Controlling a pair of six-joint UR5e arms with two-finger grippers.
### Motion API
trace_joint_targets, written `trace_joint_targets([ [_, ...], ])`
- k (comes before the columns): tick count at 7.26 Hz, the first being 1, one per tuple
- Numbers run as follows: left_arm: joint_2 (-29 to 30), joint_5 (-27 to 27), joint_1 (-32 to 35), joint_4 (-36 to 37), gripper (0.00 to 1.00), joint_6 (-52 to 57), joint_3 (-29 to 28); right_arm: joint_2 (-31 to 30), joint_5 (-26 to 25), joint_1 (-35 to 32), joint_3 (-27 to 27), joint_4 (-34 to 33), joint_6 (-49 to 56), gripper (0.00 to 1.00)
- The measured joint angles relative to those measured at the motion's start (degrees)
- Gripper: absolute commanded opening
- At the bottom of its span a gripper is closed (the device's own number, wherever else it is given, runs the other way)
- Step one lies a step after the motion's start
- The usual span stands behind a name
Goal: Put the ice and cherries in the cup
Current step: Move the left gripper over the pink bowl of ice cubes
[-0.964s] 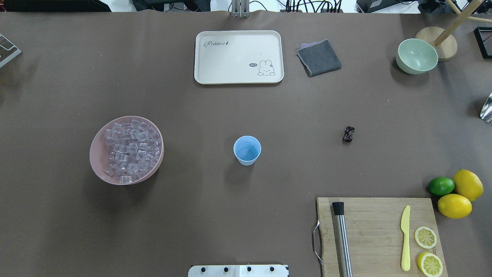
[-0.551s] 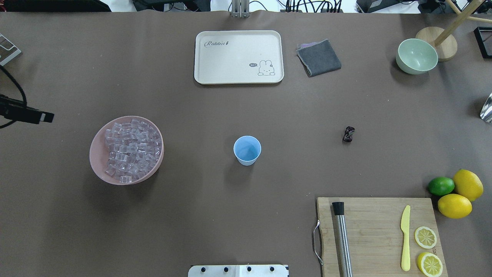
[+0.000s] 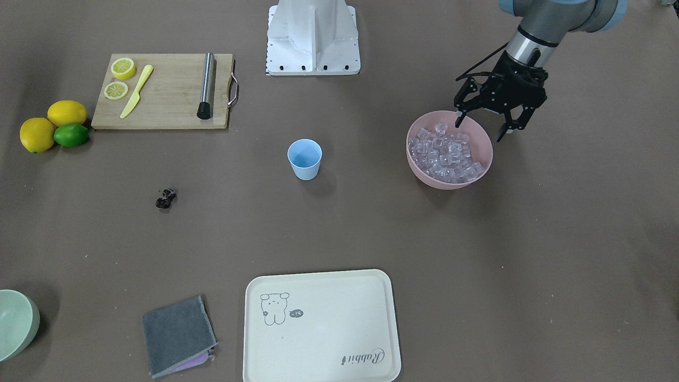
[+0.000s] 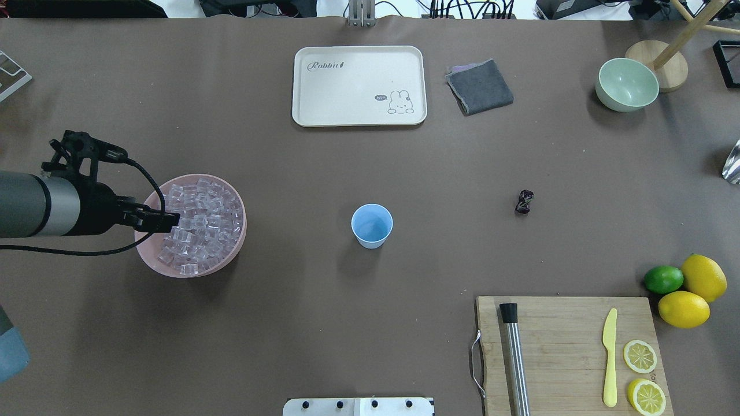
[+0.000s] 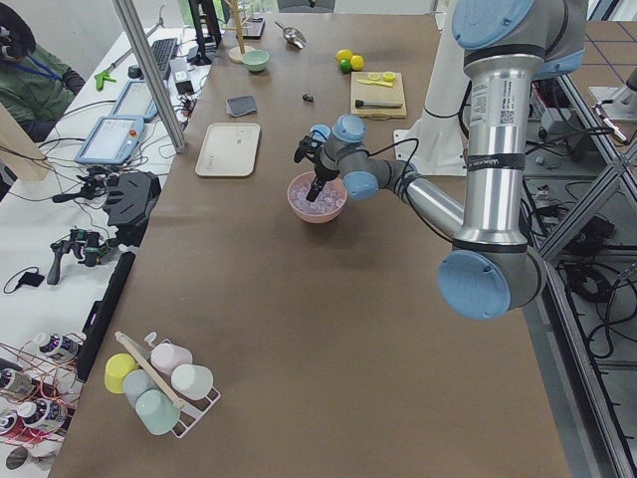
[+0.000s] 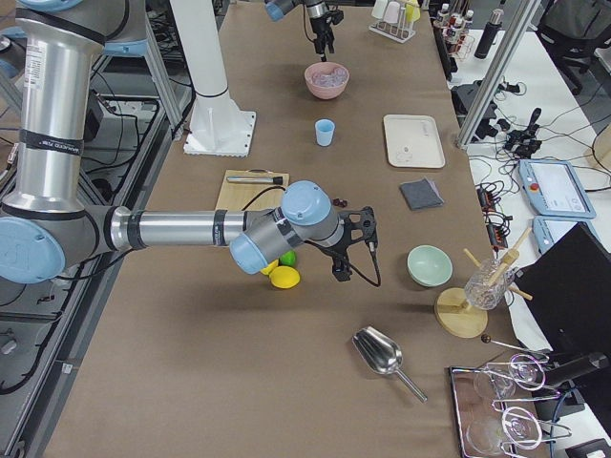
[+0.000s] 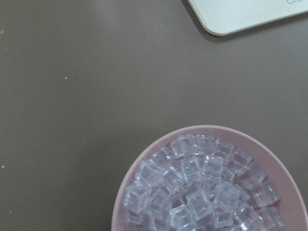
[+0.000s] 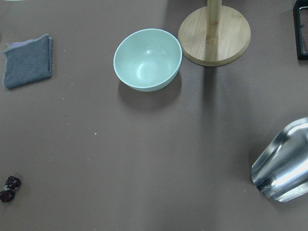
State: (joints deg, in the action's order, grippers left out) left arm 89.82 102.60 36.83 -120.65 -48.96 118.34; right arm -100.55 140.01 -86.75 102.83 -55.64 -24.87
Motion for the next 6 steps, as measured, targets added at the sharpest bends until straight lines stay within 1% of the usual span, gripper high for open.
trace_joint_targets([
  [1,0.3,-2.0,-2.3,1.3,0.97,-1.5,-0.1,0.0,0.0,0.0,0.0,0.0,0.0,1.0],
  [2,0.5,-2.8,-4.1,2.2,0.89,-5.0,-0.2,-0.1,0.0,0.0,-0.1,0.0,0.0,1.0],
  [3,0.7,-3.1,-5.8,2.6,0.87,-9.8,-0.2,-0.1,0.0,0.0,-0.1,0.0,0.0,1.0],
  [4,0.9,-3.2,-7.3,2.7,0.8,-13.3,-0.2,-0.1,-0.1,0.0,-0.2,0.0,0.0,1.0],
  [6,1.2,-4.8,-9.5,2.8,0.6,-16.4,-0.3,-0.1,-0.1,0.0,-0.2,-0.1,0.0,1.0],
])
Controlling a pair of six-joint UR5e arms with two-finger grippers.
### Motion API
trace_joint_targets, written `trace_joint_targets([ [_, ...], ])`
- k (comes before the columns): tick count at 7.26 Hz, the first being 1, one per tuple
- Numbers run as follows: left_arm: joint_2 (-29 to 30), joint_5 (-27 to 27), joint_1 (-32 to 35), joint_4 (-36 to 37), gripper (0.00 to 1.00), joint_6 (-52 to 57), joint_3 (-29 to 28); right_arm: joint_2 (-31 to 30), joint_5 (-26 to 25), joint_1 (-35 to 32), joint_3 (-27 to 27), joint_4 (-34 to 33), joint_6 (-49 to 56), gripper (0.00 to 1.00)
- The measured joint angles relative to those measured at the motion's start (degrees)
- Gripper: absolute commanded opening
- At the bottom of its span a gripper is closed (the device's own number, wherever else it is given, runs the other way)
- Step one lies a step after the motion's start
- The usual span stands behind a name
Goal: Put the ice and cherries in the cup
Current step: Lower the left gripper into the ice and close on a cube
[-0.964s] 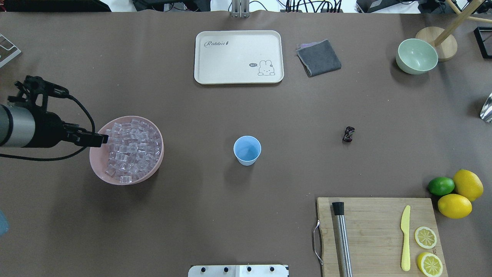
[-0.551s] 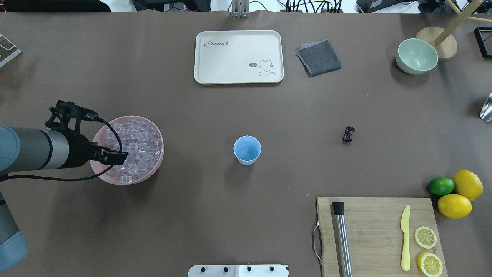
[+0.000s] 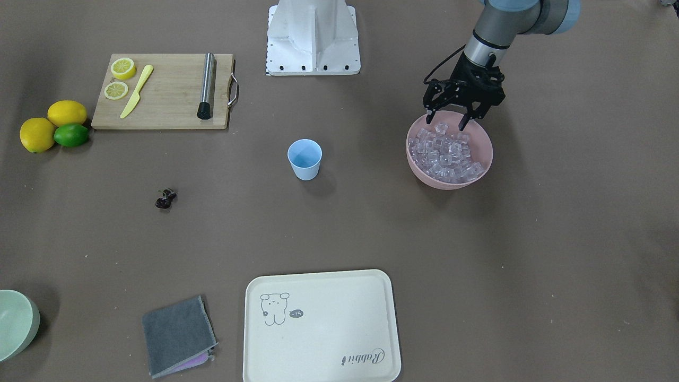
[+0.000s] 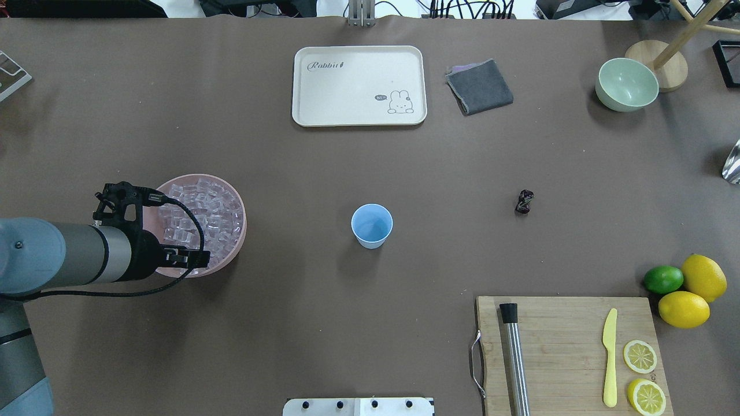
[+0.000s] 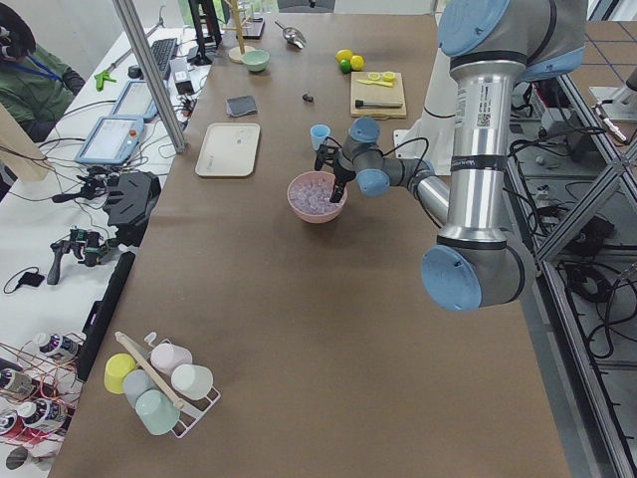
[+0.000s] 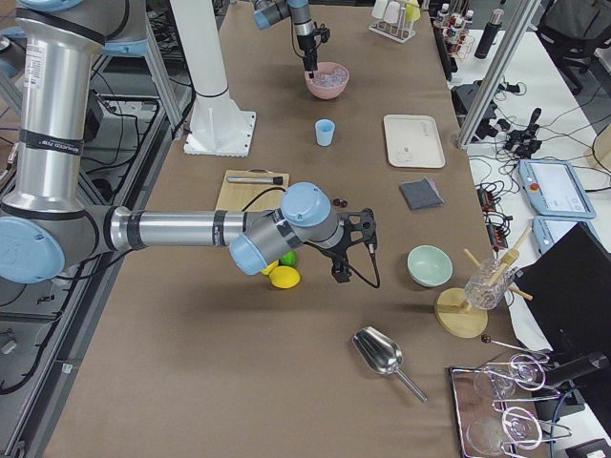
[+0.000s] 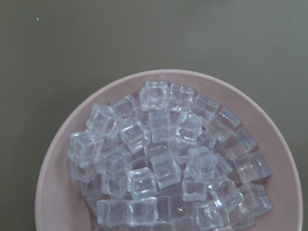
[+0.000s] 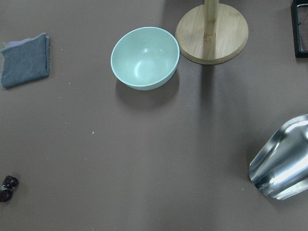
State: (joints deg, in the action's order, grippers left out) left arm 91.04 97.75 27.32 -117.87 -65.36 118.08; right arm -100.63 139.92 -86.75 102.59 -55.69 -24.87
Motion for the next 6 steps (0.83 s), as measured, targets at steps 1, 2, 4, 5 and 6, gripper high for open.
trace_joint_targets([
  [1,0.1,-0.5,-0.5,0.0,0.6,-0.2,-0.2,0.0,0.0,0.0,0.0,0.0,0.0,1.0],
  [2,0.1,-0.6,-0.6,0.0,0.59,0.0,-0.5,0.0,0.0,0.0,0.0,0.0,0.0,1.0],
  [4,0.2,-0.5,-0.7,0.0,0.58,0.5,-1.7,0.0,0.0,0.0,-0.1,0.0,-0.1,1.0],
  [5,0.2,-0.4,-0.7,0.0,0.58,1.5,-2.1,0.0,0.0,0.0,-0.1,0.0,-0.1,1.0],
  [6,0.1,-0.4,-0.6,0.0,0.58,3.4,-2.4,0.0,0.0,0.0,-0.2,0.0,-0.1,1.0],
])
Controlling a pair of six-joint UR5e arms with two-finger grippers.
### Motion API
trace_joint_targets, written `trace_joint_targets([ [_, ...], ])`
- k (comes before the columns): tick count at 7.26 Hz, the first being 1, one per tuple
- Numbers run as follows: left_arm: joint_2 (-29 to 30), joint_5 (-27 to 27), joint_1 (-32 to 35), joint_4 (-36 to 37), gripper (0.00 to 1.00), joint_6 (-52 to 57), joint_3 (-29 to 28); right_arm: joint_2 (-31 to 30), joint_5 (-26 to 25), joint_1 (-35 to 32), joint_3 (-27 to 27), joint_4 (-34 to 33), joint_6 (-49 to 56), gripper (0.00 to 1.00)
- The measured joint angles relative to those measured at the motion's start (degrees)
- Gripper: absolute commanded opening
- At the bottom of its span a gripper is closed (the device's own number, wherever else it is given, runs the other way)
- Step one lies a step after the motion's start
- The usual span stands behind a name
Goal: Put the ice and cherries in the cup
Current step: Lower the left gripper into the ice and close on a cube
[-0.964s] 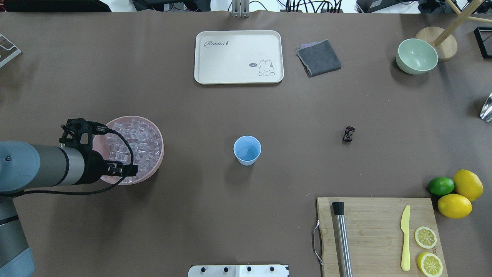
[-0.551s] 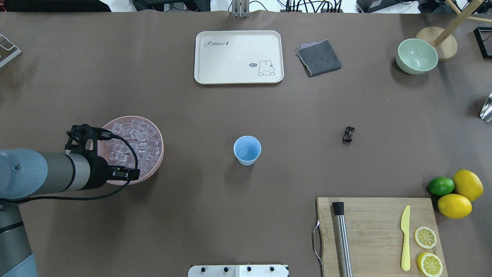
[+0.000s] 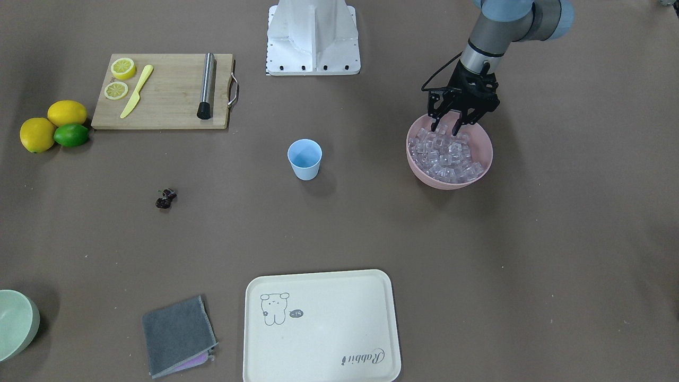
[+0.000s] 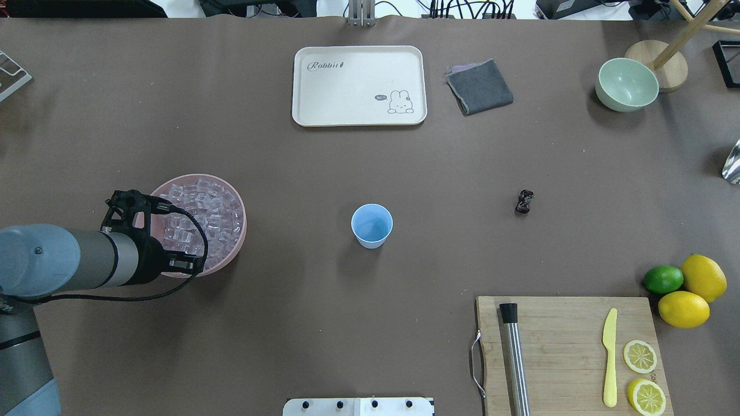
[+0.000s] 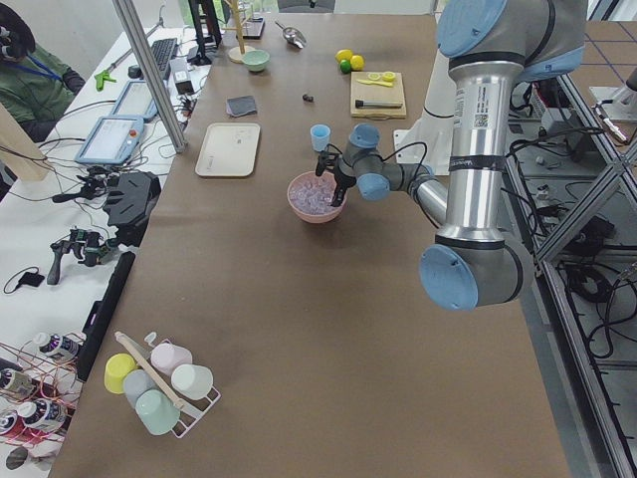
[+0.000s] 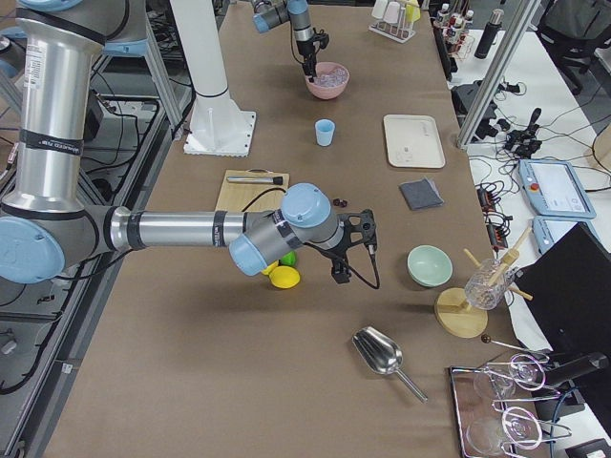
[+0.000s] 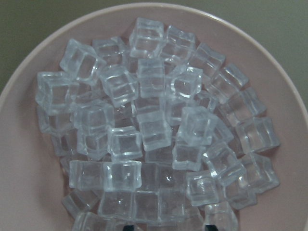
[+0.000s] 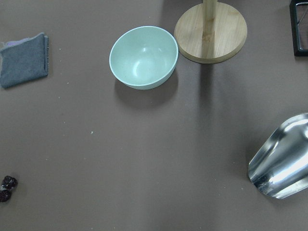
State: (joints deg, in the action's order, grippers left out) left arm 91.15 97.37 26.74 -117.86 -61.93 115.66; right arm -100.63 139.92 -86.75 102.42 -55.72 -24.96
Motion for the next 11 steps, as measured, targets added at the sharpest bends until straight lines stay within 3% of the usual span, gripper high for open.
trace_joint_targets([
  [4,0.4,0.2,-0.4,0.0,0.54,2.0,-0.4,-0.1,0.0,0.0,-0.1,0.0,0.1,1.0],
  [7,0.6,0.3,-0.9,0.0,0.43,2.0,-1.2,-0.1,-0.1,0.0,-0.2,0.0,0.1,1.0],
  [8,0.6,0.7,-0.9,0.0,0.29,2.1,-1.7,-0.2,-0.1,0.0,-0.2,0.0,0.1,1.0],
  [9,0.6,1.3,-0.9,0.0,0.07,2.1,-1.9,-0.3,-0.2,0.0,-0.2,0.0,0.1,1.0],
  [10,0.6,1.8,-0.9,0.0,0.0,2.1,-1.9,-0.4,-0.2,0.0,-0.2,0.0,0.0,1.0],
  [11,0.6,2.1,-0.8,0.0,0.0,2.1,-1.7,-0.4,-0.2,0.0,-0.1,0.0,0.0,1.0],
])
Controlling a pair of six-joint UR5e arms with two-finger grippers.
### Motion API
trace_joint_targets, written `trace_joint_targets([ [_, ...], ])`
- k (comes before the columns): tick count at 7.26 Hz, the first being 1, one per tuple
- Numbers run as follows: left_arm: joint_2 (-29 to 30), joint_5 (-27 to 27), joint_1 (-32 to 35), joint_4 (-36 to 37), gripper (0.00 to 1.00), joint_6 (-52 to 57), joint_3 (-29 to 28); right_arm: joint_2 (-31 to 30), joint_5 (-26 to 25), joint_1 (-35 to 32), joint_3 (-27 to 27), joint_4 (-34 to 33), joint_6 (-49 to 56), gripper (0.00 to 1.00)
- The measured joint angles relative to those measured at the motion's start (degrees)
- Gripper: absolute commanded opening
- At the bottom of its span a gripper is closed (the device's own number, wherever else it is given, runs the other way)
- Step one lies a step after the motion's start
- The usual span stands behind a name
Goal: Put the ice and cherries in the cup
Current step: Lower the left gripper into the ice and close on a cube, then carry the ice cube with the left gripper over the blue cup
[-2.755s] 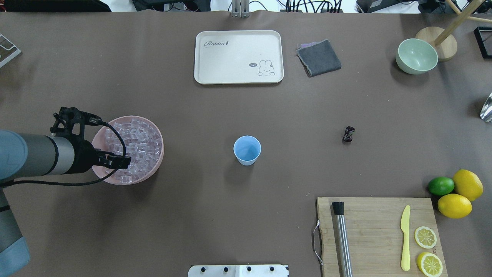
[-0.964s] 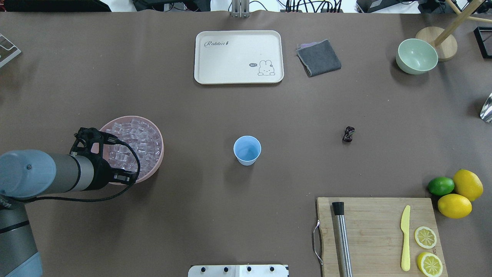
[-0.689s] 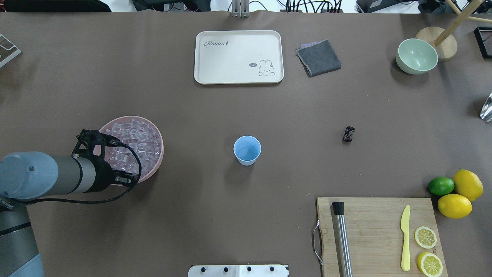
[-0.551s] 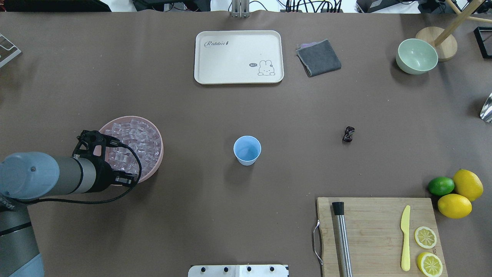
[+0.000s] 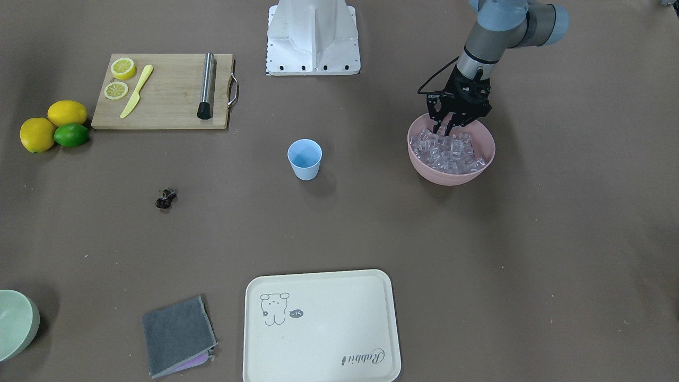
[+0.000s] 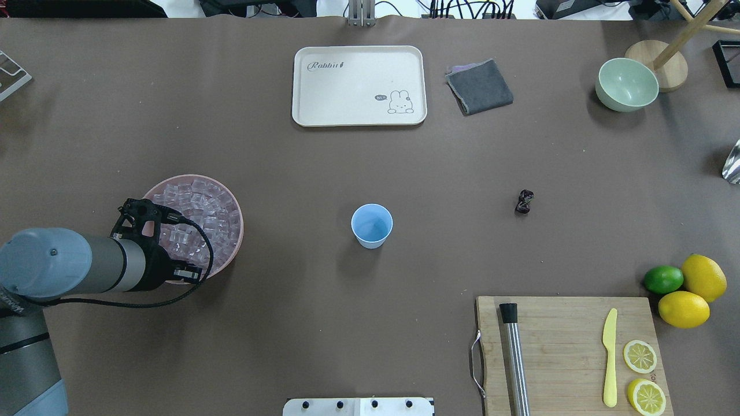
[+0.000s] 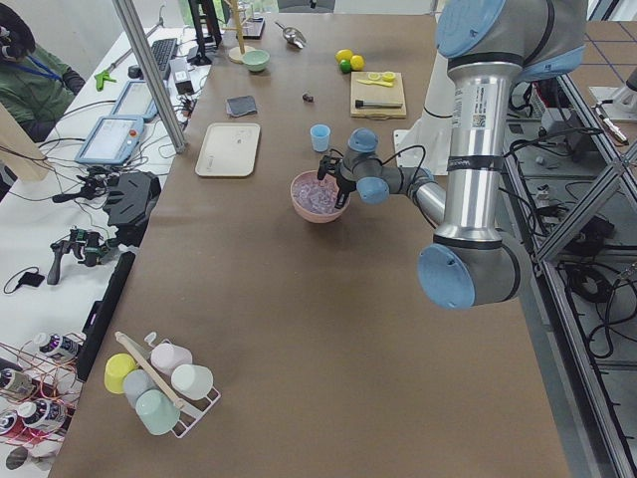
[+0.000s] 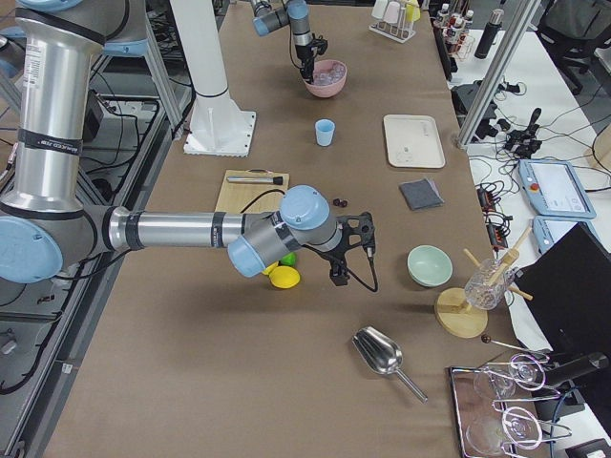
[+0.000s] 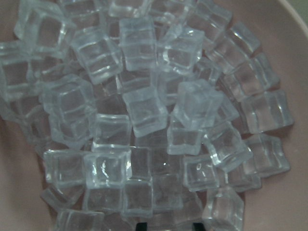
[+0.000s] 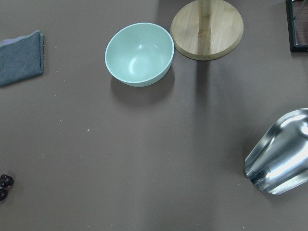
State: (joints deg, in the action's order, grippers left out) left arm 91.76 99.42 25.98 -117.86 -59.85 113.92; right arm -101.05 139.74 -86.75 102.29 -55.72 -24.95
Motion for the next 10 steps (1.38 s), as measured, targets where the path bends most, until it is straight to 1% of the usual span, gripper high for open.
trace_joint_targets([
  [4,0.6,0.5,1.4,-0.1,0.0,-0.1,1.6,0.0,0.0,0.0,0.0,0.0,0.0,1.0],
  [6,2.8,0.8,3.7,-1.0,0.0,-0.6,3.5,0.0,0.0,0.0,0.0,0.0,0.0,1.0],
  [7,5.8,0.8,4.3,-1.6,0.0,-2.4,3.4,0.0,0.0,0.0,0.0,0.0,0.0,1.0],
  [8,10.2,0.7,4.3,-1.8,0.0,-6.5,1.8,0.0,0.0,0.0,0.0,0.0,0.0,1.0],
  [9,14.8,-0.1,3.9,-1.9,0.0,-10.9,-0.8,0.1,0.1,0.0,0.1,0.0,0.0,1.0],
  [10,19.3,-2.2,2.7,-1.8,0.0,-14.6,-3.5,0.1,0.1,0.0,0.1,0.0,0.0,1.0],
])
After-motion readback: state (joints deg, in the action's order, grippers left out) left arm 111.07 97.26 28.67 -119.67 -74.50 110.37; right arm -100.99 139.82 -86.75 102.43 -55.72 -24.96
